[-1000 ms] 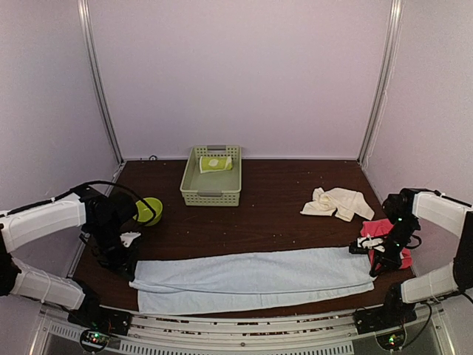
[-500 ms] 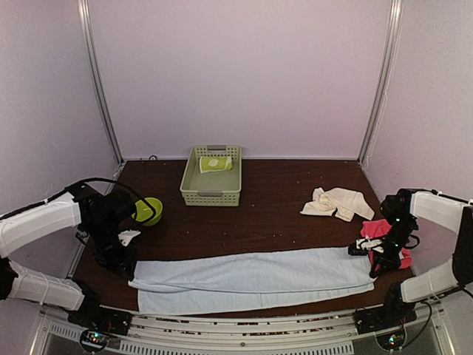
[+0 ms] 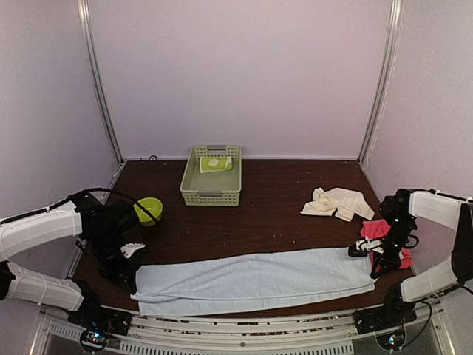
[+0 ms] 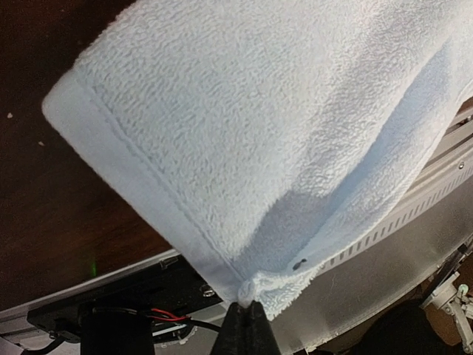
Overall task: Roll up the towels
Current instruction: Fold the towel at the center of the board.
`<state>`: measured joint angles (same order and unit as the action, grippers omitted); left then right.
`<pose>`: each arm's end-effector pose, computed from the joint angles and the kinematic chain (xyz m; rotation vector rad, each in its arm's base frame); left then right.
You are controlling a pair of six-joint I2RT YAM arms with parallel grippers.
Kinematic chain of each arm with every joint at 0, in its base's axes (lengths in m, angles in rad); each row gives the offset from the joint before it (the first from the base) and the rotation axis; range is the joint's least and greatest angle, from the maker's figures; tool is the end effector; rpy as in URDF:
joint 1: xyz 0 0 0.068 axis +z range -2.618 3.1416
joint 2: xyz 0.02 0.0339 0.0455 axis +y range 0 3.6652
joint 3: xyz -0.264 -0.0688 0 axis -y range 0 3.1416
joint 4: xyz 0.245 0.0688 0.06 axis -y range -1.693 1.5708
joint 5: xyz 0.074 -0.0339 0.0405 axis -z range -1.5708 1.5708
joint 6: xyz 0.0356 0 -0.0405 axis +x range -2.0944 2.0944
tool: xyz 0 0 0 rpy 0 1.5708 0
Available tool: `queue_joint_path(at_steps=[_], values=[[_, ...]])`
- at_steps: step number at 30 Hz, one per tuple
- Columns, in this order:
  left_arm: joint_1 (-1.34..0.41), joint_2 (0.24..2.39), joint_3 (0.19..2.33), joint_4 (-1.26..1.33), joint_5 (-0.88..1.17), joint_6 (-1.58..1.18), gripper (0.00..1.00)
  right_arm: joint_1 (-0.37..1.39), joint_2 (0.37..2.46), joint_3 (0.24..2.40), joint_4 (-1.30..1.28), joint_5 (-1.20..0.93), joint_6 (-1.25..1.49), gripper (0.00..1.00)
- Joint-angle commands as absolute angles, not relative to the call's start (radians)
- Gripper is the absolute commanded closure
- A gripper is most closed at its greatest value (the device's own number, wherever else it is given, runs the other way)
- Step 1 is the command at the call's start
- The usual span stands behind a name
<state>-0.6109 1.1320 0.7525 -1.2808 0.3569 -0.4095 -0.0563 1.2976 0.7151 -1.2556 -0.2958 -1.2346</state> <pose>0.1141 -0.0951 0.2105 -0.2650 -2.8524 0.3882 0.1582 0.0015 0.1788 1.6417 -2.5663 -0.6089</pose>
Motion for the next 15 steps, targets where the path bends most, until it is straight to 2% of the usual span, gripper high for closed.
queue_joint_path(at_steps=[1, 9, 11, 14, 15], values=[[-0.634, 1.139, 0.708, -1.3, 0.379, -0.391, 1.0, -0.051, 1.297, 0.711, -1.252, -0.257, -1.242, 1.0], [-0.667, 1.225, 0.752, -1.276, 0.354, -0.385, 1.0, -0.051, 1.323, 0.72, -1.253, -0.271, -1.243, 1.0], [-0.692, 1.249, 0.755, -1.27, 0.367, -0.382, 0.87, -0.051, 1.324, 0.719, -1.256, -0.265, -1.246, 0.98], [-0.713, 1.269, 0.772, -1.28, 0.346, -0.391, 0.68, -0.051, 1.31, 0.719, -1.269, -0.257, -1.259, 0.87], [-0.714, 1.271, 0.783, -1.288, 0.341, -0.394, 0.64, -0.051, 1.3, 0.726, -1.281, -0.257, -1.263, 0.84]])
